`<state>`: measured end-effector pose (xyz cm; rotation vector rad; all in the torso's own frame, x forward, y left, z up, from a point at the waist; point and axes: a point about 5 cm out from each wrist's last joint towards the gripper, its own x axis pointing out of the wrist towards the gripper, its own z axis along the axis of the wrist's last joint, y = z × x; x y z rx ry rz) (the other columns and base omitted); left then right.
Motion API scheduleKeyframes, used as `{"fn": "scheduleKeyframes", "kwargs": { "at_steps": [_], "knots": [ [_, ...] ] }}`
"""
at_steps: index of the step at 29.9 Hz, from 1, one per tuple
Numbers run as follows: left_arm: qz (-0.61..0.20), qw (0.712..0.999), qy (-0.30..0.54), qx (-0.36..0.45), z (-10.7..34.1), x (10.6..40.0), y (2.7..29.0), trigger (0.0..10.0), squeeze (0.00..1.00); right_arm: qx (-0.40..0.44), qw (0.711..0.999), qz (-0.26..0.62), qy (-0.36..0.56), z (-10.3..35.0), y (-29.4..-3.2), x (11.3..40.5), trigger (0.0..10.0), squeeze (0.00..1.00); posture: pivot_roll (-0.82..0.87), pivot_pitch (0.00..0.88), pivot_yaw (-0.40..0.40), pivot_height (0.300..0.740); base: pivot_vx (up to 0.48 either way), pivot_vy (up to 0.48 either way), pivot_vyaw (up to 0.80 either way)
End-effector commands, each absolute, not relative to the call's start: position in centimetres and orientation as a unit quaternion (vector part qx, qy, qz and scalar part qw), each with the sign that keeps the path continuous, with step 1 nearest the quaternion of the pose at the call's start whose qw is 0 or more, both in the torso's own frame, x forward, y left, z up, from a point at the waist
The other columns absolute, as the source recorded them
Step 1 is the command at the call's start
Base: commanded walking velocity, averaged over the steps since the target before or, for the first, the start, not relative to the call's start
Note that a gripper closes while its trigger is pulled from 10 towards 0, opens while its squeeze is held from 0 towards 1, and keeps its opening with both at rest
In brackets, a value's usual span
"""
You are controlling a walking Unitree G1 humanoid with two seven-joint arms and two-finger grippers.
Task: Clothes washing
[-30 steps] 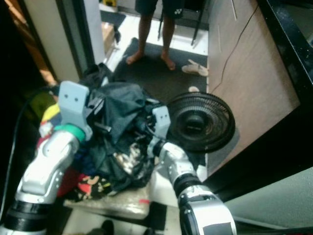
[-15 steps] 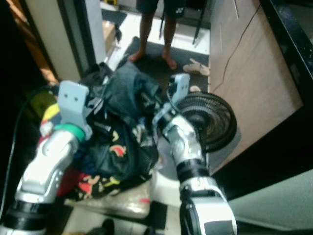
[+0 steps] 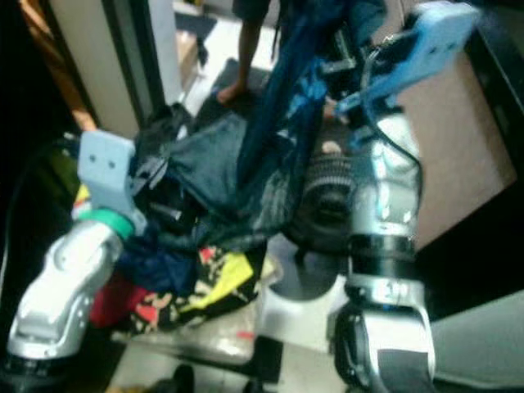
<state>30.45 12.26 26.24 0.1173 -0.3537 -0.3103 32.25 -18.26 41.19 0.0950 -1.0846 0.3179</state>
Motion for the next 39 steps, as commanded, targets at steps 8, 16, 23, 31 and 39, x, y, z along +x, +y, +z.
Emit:
{"fn": "scheduleKeyframes", "kwargs": {
  "at_steps": [8, 16, 23, 31, 39],
  "knots": [
    [-0.150, 0.968, -0.193, 0.056, 27.4, 30.3, 12.6, 10.0, 0.00, -0.002, 0.853, 0.104, -0.511, 40.8, -19.1, 31.4, 10.0, 0.00, 0.09, 0.103, -0.002, 0.740, 0.000, 0.000, 0.00],
    [-0.123, 0.971, -0.199, 0.051, 28.2, 29.9, 13.6, 10.0, 0.00, 0.016, 0.910, 0.096, -0.402, 33.9, -17.8, 33.1, 10.0, 0.00, 0.09, 0.085, -0.007, 0.740, 0.000, 0.000, 0.00],
    [-0.113, 0.964, -0.236, 0.040, 30.6, 29.7, 14.0, 10.0, 0.00, 0.050, 0.915, 0.087, -0.391, 33.9, -17.6, 33.0, 10.0, 0.00, 0.08, 0.055, -0.009, 0.740, 0.000, 0.000, -0.26],
    [-0.104, 0.957, -0.269, 0.047, 32.6, 29.9, 14.4, 10.0, 0.00, 0.061, 0.909, 0.085, -0.402, 34.7, -17.6, 32.9, 10.0, 0.00, 0.08, 0.032, -0.013, 0.740, 0.000, 0.000, -0.77],
    [-0.104, 0.956, -0.268, 0.051, 32.8, 30.0, 14.4, 10.0, 0.00, 0.069, 0.910, 0.082, -0.400, 34.6, -17.4, 32.9, 10.0, 0.00, 0.08, 0.035, -0.004, 0.740, 0.000, 0.000, -0.78]
  ]
}}
